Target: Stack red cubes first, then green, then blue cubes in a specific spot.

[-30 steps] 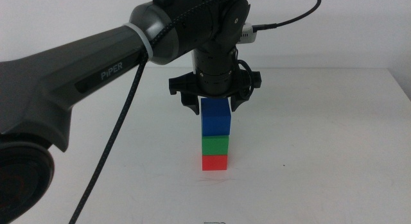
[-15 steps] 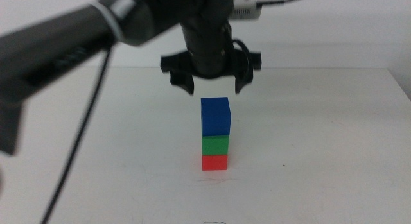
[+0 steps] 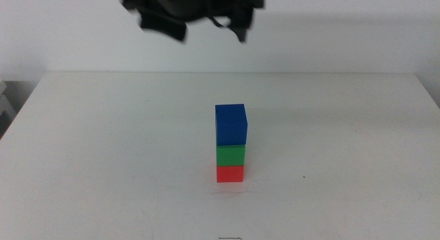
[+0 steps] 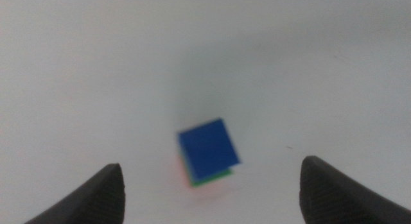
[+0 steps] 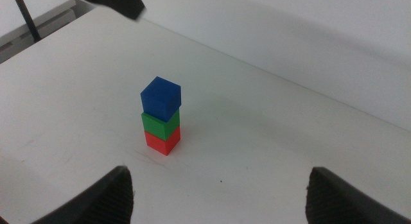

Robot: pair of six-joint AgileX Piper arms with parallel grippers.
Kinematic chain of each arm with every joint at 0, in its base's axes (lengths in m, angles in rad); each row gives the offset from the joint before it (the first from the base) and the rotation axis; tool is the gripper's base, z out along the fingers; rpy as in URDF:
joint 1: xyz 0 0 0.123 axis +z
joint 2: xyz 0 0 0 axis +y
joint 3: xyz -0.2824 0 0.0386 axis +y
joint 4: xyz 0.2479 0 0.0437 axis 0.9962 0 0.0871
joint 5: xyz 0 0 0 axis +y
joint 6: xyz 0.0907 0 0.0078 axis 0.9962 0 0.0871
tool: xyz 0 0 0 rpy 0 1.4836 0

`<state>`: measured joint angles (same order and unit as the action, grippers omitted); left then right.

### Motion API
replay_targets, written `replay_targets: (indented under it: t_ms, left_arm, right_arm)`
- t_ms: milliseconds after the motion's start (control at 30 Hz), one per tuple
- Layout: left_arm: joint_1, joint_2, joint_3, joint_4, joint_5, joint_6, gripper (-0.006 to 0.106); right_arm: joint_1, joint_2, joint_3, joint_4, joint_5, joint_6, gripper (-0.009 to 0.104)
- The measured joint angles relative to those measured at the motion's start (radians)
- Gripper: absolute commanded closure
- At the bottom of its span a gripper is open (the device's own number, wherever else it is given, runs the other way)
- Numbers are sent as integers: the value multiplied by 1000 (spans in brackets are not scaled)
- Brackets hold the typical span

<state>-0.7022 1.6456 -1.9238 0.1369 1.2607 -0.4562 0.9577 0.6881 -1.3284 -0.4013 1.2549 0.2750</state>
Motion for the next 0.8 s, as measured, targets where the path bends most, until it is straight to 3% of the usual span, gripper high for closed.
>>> replay_targets:
  t_ms: [167, 300, 600, 800]
  left_arm:
    - [24, -126, 32, 67, 2, 88, 8]
    - [131, -269, 121, 73, 3, 149, 8]
    - [508, -619, 409, -79, -148, 430, 8]
    - [614, -806, 523, -92, -202, 463, 8]
  right_arm:
    - [0, 0, 0, 0, 0, 0, 1]
    - [0, 0, 0, 0, 0, 0, 1]
    - [0, 0, 0, 0, 0, 0, 1]
    - [0, 0, 0, 0, 0, 0, 1]
